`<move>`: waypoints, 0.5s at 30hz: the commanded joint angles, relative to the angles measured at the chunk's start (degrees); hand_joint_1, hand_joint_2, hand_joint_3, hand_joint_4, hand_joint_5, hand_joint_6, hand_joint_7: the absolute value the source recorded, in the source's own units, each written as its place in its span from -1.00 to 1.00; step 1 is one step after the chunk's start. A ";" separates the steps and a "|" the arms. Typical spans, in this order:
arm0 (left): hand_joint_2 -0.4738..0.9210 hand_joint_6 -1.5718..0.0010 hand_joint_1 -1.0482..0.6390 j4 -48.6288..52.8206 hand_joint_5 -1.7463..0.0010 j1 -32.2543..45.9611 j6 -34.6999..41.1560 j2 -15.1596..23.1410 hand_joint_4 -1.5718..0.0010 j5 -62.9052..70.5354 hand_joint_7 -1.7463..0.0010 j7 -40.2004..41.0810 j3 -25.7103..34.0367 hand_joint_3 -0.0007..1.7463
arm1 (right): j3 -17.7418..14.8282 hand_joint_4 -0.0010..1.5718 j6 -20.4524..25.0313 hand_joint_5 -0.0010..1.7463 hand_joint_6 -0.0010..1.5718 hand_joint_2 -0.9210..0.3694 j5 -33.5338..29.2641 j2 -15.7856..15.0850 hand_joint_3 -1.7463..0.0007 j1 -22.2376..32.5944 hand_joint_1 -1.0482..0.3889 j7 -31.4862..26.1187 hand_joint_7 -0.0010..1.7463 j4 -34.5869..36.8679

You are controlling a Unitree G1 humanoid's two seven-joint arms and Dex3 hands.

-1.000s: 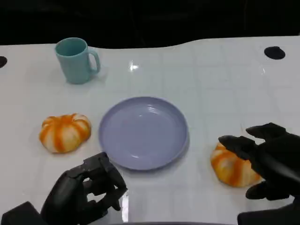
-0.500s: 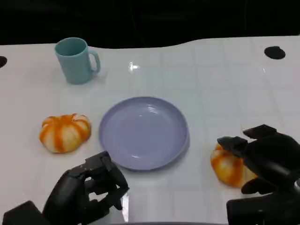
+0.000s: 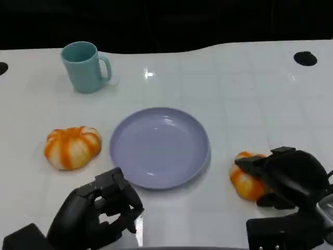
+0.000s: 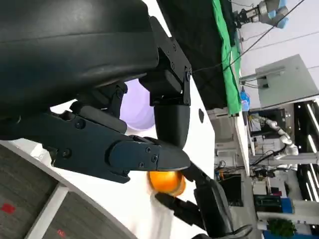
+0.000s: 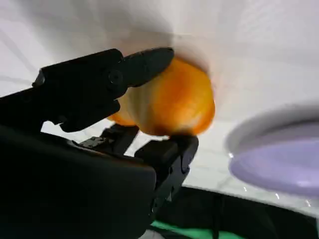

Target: Grasp the bread from the table and place it into the plate.

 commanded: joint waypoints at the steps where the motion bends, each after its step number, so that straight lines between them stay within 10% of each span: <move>1: 1.00 0.24 -0.40 -1.57 -1.00 0.81 0.84 0.59 0.13 0.10 -0.76 0.60 0.18 -0.65 | -0.56 0.14 -4.16 0.95 0.08 -0.78 2.04 -0.63 0.50 -2.19 0.27 -7.40 0.54 5.29; 6: 1.00 0.24 -0.40 -1.65 -1.00 1.03 0.51 0.44 0.13 0.14 -0.77 0.56 0.15 -0.65 | -0.55 0.16 -6.52 1.00 -0.10 -0.28 2.44 -1.00 -0.18 -3.09 0.27 -12.45 0.99 7.54; 15: 1.00 0.25 -0.37 -1.72 -1.00 1.83 -0.49 0.35 0.14 0.89 -0.78 0.66 -0.14 -0.64 | -1.90 0.18 -8.45 1.00 -0.07 -0.12 3.27 -1.11 -0.35 -3.00 0.27 -17.66 0.97 6.51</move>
